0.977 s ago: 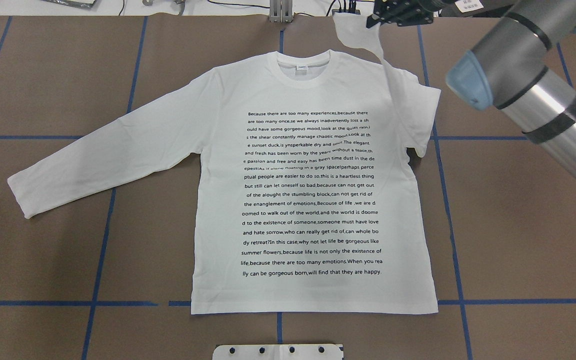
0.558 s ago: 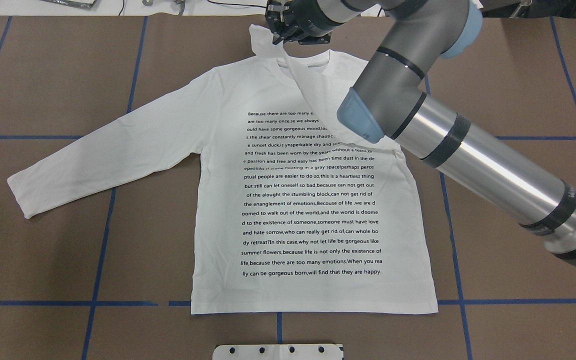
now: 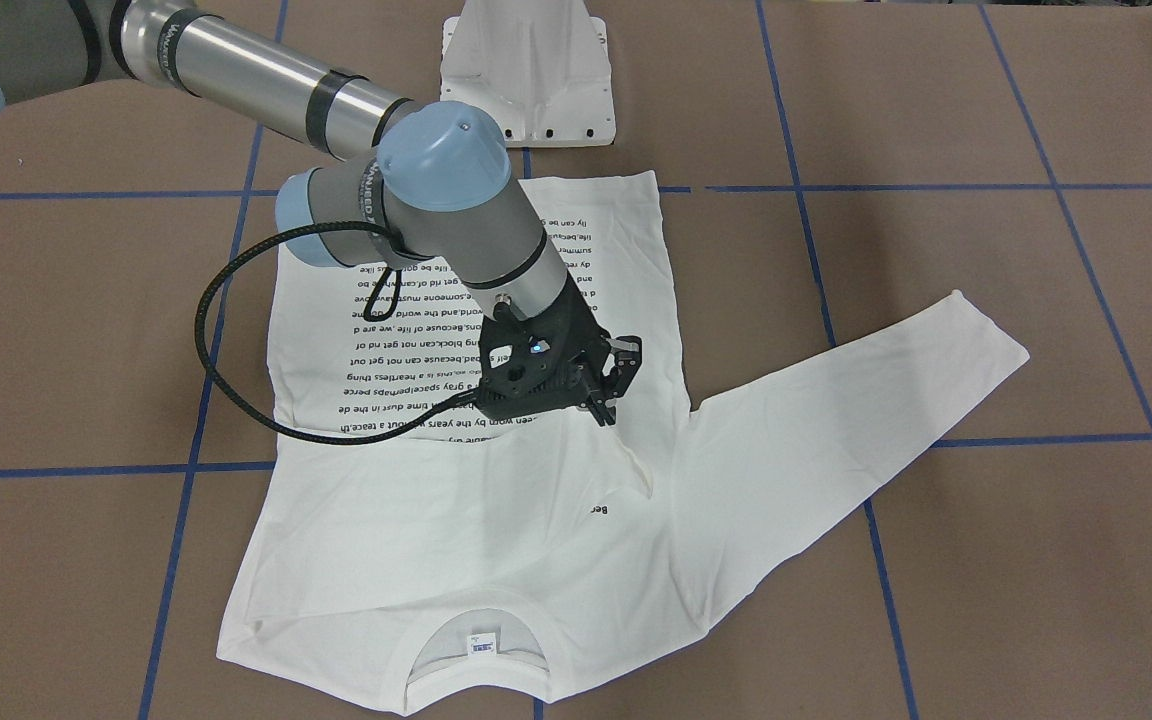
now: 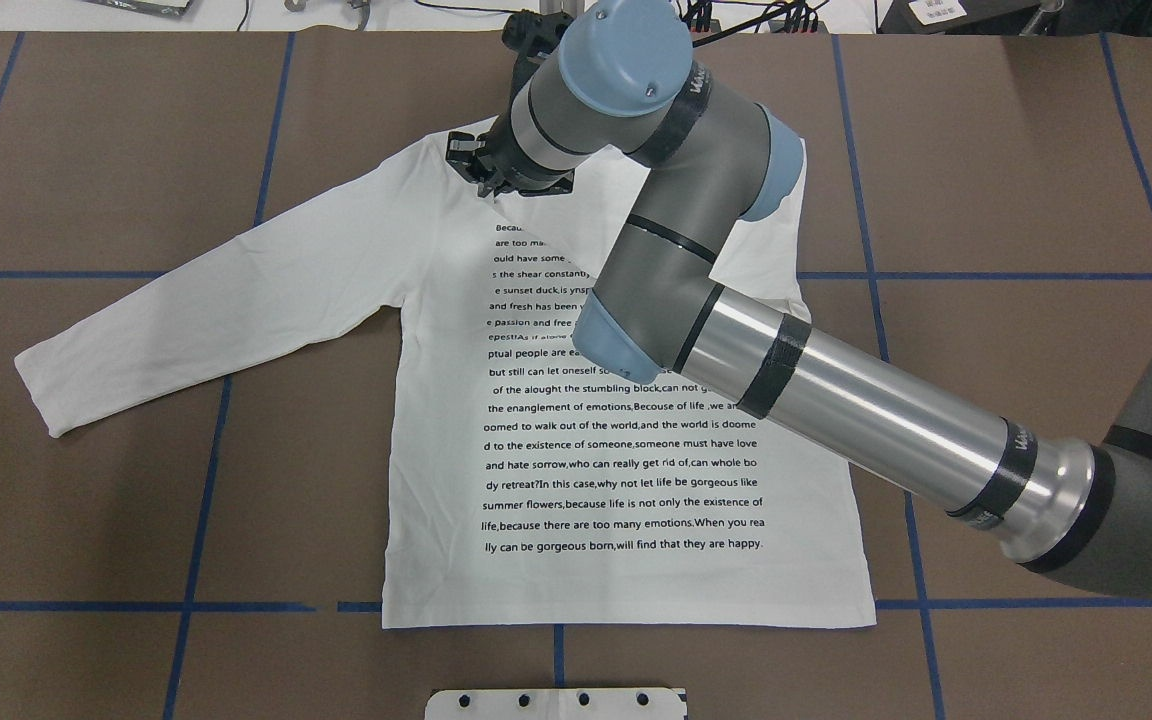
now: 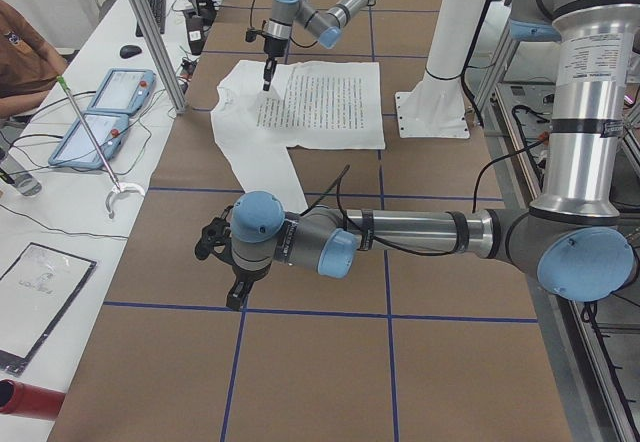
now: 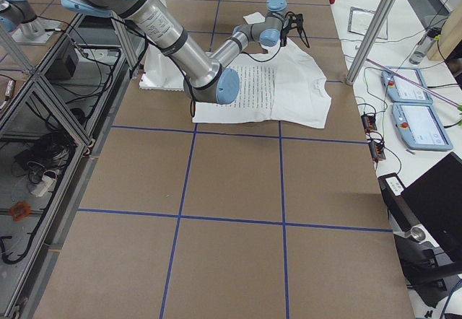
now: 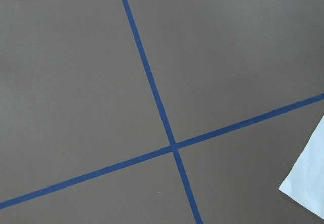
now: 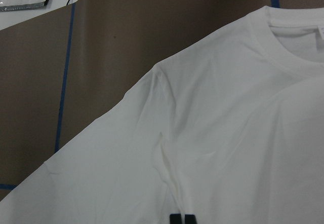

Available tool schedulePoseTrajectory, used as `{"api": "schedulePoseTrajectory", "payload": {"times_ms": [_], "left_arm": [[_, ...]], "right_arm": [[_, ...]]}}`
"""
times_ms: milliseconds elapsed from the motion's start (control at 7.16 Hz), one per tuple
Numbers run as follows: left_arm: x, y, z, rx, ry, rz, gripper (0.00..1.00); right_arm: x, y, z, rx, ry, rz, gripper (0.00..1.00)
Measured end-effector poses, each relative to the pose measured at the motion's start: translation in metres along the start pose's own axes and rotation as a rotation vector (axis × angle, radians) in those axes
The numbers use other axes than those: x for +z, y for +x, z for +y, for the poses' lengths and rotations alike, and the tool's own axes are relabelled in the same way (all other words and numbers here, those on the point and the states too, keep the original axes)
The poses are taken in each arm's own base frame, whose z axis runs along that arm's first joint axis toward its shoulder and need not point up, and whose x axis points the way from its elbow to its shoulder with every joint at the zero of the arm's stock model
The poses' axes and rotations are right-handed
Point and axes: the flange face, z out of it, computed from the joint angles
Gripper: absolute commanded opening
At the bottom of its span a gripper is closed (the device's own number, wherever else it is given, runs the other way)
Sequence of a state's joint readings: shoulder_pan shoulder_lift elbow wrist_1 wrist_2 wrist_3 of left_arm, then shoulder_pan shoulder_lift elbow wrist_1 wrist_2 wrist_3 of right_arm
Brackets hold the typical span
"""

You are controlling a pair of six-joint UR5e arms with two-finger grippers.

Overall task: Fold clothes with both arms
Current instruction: 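Carry the sleeve with the right gripper across the shirt toward the collar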

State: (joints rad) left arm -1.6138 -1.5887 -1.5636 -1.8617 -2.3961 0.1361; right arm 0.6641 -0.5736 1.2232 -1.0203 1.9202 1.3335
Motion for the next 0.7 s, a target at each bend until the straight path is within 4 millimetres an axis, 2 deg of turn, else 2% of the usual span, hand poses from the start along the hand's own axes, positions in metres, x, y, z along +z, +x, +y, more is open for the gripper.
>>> {"api": "schedulePoseTrajectory", "payload": {"times_ms": [279, 558, 698], "left_arm": [[0.000, 0.000, -0.002, 0.001, 0.001, 0.000, 1.00], [-0.001, 0.001, -0.003, 0.000, 0.002, 0.000, 1.00], [-0.001, 0.000, -0.003, -0.001, 0.002, 0.000, 1.00]], "right_arm": [[0.012, -0.020, 0.028, -0.009, -0.036, -0.013, 0.00], [0.029, -0.018, 0.040, -0.009, -0.048, 0.008, 0.00], [0.035, -0.014, 0.040, -0.007, -0.042, 0.023, 0.88]]}}
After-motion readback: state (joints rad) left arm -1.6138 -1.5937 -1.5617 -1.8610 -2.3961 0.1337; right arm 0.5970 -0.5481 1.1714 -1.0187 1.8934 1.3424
